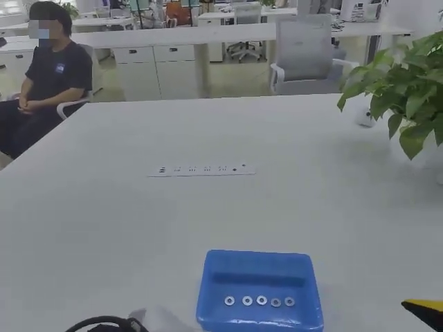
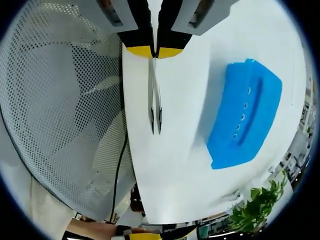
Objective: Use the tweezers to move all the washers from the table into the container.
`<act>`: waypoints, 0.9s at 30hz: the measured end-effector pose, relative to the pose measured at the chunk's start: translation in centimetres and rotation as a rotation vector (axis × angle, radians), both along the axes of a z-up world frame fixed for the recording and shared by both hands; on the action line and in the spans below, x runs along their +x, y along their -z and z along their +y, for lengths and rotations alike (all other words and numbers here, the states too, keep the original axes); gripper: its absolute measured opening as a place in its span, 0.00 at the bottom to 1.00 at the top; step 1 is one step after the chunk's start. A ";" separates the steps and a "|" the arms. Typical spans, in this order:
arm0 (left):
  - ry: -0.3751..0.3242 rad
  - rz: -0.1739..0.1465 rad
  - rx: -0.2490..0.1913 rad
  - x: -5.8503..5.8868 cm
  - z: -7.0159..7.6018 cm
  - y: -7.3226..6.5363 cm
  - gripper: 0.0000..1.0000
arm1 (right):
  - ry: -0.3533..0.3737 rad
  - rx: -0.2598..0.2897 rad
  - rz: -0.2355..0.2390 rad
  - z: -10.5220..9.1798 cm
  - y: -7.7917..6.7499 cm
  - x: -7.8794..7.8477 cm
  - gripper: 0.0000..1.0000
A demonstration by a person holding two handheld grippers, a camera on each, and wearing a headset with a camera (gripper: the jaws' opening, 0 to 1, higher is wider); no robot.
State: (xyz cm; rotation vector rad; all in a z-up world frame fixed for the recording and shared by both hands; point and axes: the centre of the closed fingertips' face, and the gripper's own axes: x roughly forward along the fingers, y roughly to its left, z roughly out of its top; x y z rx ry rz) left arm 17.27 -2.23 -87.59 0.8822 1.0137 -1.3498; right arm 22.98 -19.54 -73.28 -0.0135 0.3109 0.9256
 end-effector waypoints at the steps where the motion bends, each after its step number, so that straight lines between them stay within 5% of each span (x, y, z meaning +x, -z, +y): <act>1: 0.004 0.000 0.005 0.0 0.0 0.1 0.00 | 0.006 0.003 -0.001 -0.1 0.0 0.0 0.45; 11: -0.032 0.022 0.019 -0.4 0.0 0.3 0.00 | 0.040 0.009 -0.016 -0.5 -0.1 -0.1 0.52; 16: -0.052 -0.004 0.014 -0.2 0.1 0.0 0.00 | 0.045 0.000 -0.019 -0.5 0.0 0.1 0.54; 20: -0.114 -0.018 -0.022 0.0 0.5 -0.9 0.01 | 0.048 -0.020 -0.026 -0.5 0.2 0.1 0.57; 25: -0.247 -0.047 -0.122 0.3 0.7 -2.5 0.09 | 0.057 -0.027 -0.032 -0.6 0.3 0.3 0.62; 27: -0.310 -0.095 -0.169 1.0 0.9 -3.3 0.16 | 0.061 -0.029 -0.033 -0.7 0.4 0.4 0.64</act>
